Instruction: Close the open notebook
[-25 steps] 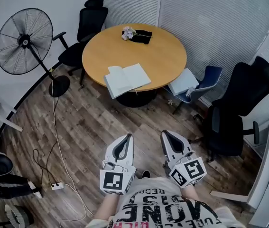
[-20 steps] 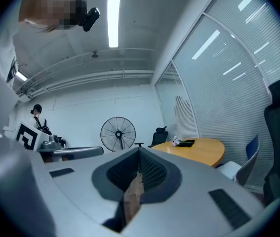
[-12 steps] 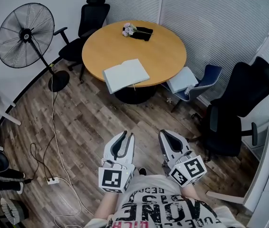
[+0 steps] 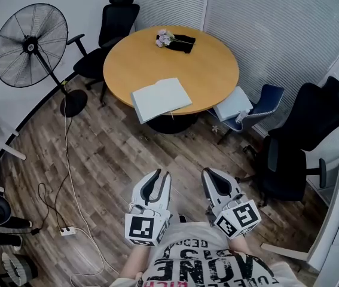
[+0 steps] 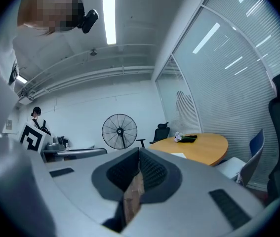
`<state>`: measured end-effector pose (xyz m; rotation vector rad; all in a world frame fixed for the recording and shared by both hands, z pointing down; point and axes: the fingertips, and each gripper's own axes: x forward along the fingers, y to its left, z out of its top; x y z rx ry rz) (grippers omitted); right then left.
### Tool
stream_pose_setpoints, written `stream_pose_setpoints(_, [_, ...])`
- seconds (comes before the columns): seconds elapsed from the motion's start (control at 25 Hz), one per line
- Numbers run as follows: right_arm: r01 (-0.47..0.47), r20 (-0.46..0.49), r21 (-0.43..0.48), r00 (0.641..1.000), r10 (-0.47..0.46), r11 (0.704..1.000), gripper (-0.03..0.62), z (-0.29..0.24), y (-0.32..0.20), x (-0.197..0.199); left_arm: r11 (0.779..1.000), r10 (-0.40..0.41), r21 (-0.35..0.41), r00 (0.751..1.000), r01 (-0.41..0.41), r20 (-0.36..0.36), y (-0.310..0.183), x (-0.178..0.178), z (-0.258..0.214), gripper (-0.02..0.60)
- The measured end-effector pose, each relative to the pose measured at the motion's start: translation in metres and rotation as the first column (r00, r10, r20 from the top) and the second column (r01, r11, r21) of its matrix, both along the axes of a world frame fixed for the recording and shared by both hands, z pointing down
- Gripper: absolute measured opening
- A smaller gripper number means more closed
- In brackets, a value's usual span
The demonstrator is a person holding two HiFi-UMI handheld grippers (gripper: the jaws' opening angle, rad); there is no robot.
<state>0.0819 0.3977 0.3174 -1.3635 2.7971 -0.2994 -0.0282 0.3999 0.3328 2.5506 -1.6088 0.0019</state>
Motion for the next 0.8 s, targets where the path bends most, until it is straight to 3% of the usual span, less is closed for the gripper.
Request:
stream_pose_setpoints(0.48, [-0.004,0.000,0.007,1.000,0.004,1.000,0.012,-0.019,-0.102,-0.051,0.997,0.071,0.001,0.997,-0.072,0.016,-0.111,-0.047,-0.016,0.084])
stream_pose_setpoints(0.8, [-0.044,-0.007,-0.017,0.999,0.044,0.999,0.012,-0.007,-0.138,-0.069,0.994,0.106,-0.005,0.994,-0.106,0.010,-0.153,-0.065,-0.008,0.078])
